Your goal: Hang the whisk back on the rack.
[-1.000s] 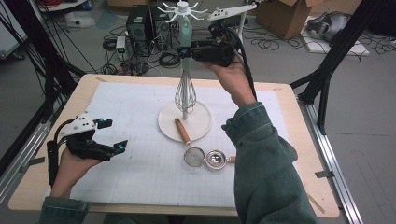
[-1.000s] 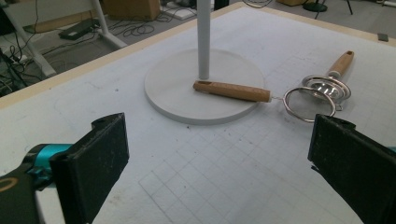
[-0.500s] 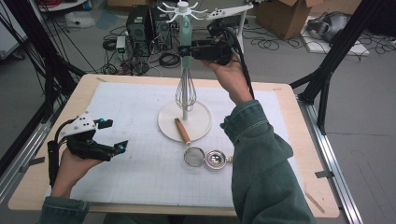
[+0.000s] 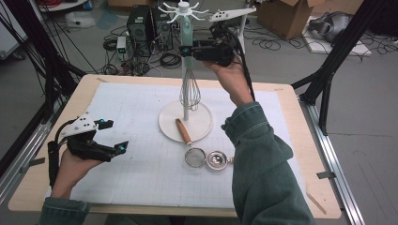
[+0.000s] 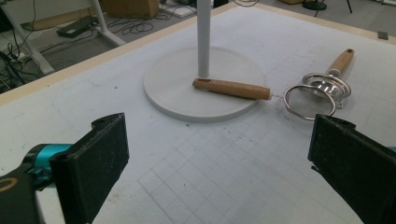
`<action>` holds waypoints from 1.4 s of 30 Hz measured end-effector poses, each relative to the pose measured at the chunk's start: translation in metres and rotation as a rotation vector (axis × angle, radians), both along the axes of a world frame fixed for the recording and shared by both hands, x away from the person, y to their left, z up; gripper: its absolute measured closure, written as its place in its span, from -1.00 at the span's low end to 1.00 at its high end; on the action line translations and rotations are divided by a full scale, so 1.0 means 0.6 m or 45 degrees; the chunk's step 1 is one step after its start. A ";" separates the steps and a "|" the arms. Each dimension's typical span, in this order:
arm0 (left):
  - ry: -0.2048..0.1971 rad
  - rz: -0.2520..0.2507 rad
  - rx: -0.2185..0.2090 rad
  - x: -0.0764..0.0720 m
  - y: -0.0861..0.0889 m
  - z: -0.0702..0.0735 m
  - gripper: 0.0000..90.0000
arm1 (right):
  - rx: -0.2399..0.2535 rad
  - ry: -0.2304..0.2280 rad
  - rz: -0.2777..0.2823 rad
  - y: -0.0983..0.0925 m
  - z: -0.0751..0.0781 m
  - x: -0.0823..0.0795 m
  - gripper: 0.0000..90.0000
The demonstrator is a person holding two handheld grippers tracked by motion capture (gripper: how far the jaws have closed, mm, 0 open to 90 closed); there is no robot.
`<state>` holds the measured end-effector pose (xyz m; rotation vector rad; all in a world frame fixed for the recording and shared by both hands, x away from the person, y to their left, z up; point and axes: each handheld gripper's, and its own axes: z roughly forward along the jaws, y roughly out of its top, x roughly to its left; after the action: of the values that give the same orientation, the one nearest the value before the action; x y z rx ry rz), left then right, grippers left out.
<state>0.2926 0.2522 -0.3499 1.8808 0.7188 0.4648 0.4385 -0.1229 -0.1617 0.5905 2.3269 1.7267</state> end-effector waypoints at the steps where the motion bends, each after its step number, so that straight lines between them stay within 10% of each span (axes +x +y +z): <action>1: 0.000 0.001 0.001 0.000 0.000 0.000 -0.87 | 0.009 0.001 0.001 -0.002 0.000 0.000 0.41; 16: 0.001 0.003 0.007 0.002 0.004 -0.001 -0.87 | 0.093 -0.007 0.025 -0.041 0.006 -0.005 0.41; 29: -0.010 0.001 0.001 0.000 0.007 0.004 -0.87 | 0.069 -0.028 0.079 -0.059 0.019 -0.015 0.97; 42: -0.010 0.007 -0.001 -0.001 0.010 0.007 -0.87 | 0.106 -0.040 0.086 -0.085 0.064 -0.013 0.98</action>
<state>0.2920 0.2580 -0.3460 1.8755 0.7187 0.4750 0.4306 -0.1736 -0.1232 0.4999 2.2878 1.8570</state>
